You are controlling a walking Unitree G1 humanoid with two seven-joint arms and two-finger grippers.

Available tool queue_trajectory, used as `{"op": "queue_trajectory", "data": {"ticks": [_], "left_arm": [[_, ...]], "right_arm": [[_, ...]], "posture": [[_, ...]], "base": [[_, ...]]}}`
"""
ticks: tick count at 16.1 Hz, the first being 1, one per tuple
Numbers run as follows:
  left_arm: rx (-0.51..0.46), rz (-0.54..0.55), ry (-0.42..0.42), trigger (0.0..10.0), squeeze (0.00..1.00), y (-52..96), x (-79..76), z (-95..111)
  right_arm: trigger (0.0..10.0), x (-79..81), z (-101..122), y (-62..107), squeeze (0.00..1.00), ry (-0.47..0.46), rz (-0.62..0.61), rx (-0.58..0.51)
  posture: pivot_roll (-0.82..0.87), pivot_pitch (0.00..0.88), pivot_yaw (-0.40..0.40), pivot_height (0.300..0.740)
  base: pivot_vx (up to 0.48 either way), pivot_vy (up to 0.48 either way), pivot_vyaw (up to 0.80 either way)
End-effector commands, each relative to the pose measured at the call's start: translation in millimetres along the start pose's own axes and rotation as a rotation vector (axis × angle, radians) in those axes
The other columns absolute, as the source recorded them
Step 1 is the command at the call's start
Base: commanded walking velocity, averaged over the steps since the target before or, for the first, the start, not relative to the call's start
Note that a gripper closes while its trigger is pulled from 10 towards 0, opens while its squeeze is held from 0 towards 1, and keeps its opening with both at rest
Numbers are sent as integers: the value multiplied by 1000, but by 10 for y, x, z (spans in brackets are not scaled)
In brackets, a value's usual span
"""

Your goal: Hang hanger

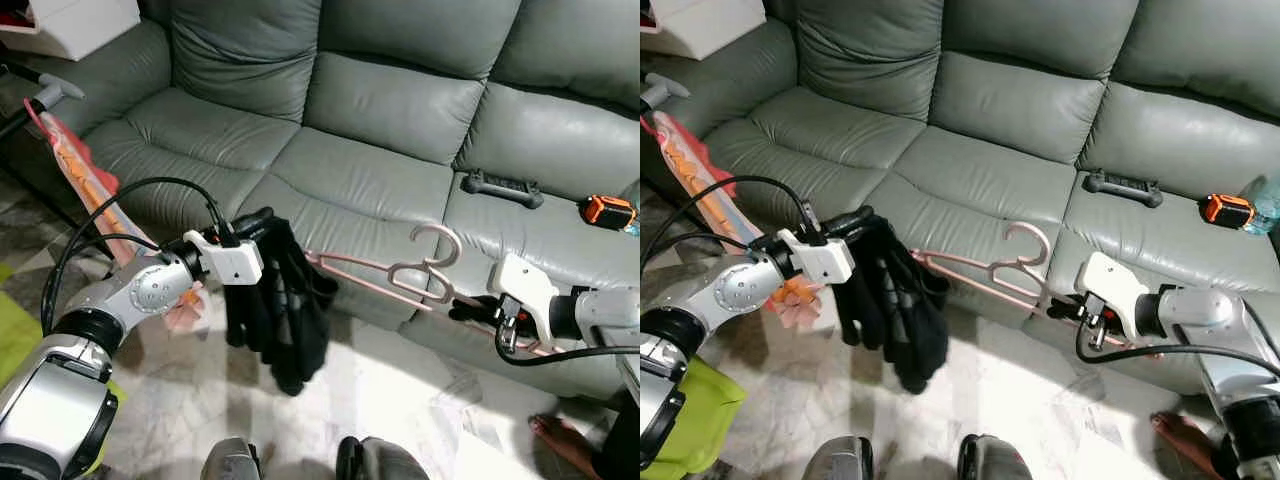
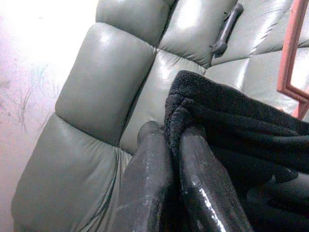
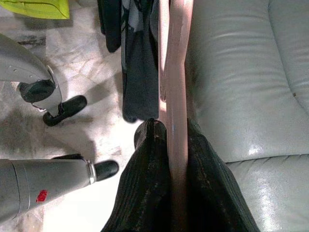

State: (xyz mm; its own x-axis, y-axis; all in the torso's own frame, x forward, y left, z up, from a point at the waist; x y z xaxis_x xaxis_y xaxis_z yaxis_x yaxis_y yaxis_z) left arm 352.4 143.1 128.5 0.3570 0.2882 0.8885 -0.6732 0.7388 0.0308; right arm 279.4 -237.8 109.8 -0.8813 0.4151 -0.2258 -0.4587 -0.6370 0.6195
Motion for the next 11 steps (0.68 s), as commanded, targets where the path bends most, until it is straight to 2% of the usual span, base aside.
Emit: {"op": "queue_trajectory", "data": {"ticks": [1, 3, 9, 11], "left_arm": [[-52, 26, -3, 10000, 0, -30, 66, 85], [-67, 39, -6, 10000, 0, -55, 93, 117], [-110, 66, -4, 10000, 0, -95, 192, 202], [-171, 85, 1, 10000, 0, -127, 239, 315]], "right_arm": [[10000, -7, 2, 22, 0, 6, 11, -6], [10000, 74, -30, -15, 0, -21, 47, -12], [10000, 148, -52, -105, 0, -84, 70, -42], [10000, 142, -155, -148, 0, -167, 52, -51]], "posture": [[-69, 116, 13, 740], [-66, 116, 12, 740], [-59, 114, 9, 740], [-59, 113, 9, 740]], "base": [[0, 0, 0], [0, 0, 0], [0, 0, 0], [0, 0, 0]]}}
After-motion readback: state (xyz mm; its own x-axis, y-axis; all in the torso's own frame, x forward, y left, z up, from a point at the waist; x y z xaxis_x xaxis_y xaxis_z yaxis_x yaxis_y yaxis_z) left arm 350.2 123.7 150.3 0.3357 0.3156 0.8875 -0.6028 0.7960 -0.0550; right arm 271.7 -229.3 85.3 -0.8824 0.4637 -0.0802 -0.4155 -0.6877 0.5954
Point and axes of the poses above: a point about 5 cm out from each wrist's last joint towards the gripper, its own y axis pointing back from the gripper into the wrist, its own z axis along the axis of the wrist's last joint, x = y × z, the point moved 3 cm from there along -y, pointing out of the wrist towards the gripper, and after that the axes turned 3 degrees about y, right-handed, at the moved point
